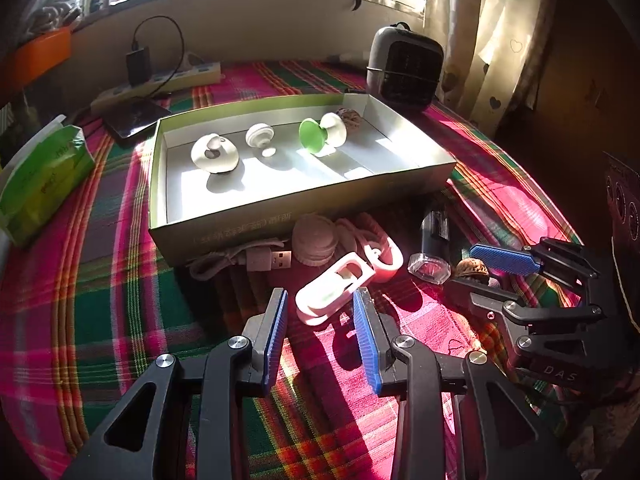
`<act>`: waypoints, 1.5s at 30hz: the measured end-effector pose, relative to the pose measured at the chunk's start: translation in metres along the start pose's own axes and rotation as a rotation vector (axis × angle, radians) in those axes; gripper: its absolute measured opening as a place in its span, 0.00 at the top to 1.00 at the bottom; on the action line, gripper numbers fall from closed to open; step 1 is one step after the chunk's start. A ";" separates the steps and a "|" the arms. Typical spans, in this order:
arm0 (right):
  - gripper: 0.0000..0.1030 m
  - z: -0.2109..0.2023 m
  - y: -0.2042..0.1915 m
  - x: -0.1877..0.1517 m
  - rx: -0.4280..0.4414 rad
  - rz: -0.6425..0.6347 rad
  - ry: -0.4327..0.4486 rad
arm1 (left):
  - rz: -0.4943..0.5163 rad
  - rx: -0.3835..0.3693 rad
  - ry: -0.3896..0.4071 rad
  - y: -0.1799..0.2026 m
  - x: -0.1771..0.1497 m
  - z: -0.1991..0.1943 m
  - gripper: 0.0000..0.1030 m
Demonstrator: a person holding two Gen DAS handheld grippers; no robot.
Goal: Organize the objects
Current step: 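Move the left tool toward the white plastic clip while the right tool moves toward a walnut on the cloth, then close the left tool on the white clip while the right tool grasps the walnut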
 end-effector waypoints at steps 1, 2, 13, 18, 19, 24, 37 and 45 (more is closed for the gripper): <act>0.55 0.000 0.000 0.000 0.000 -0.001 0.000 | 0.006 0.000 -0.002 0.001 0.001 0.002 0.69; 0.55 0.000 0.000 0.000 -0.002 -0.003 -0.001 | 0.014 -0.003 -0.006 0.003 0.001 0.004 0.69; 0.55 0.001 -0.005 0.000 -0.024 -0.047 -0.010 | 0.047 -0.003 -0.013 0.009 0.009 0.015 0.69; 0.55 0.001 -0.005 0.001 -0.021 -0.042 -0.009 | 0.056 0.007 -0.008 0.012 0.010 0.016 0.70; 0.55 0.001 -0.005 0.001 -0.023 -0.045 -0.009 | 0.052 0.006 -0.007 0.012 0.010 0.016 0.70; 0.55 0.001 -0.005 0.001 -0.025 -0.049 -0.010 | 0.040 0.012 -0.005 0.010 0.011 0.017 0.77; 0.65 0.001 -0.007 0.000 -0.034 -0.056 -0.007 | 0.026 0.010 -0.004 0.010 0.010 0.016 0.85; 0.68 0.000 -0.007 0.000 -0.031 -0.052 -0.006 | 0.025 0.008 -0.004 0.009 0.009 0.015 0.85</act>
Point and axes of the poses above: each gripper's, at about its wrist camera, not at the fingertips, and z roughly the way its jaws point, y to its right, x to its top, the point moved 3 cm from there along z, roughly the way its jaws point, and after that the axes turned 6 degrees about -z, right-handed, at the moved point
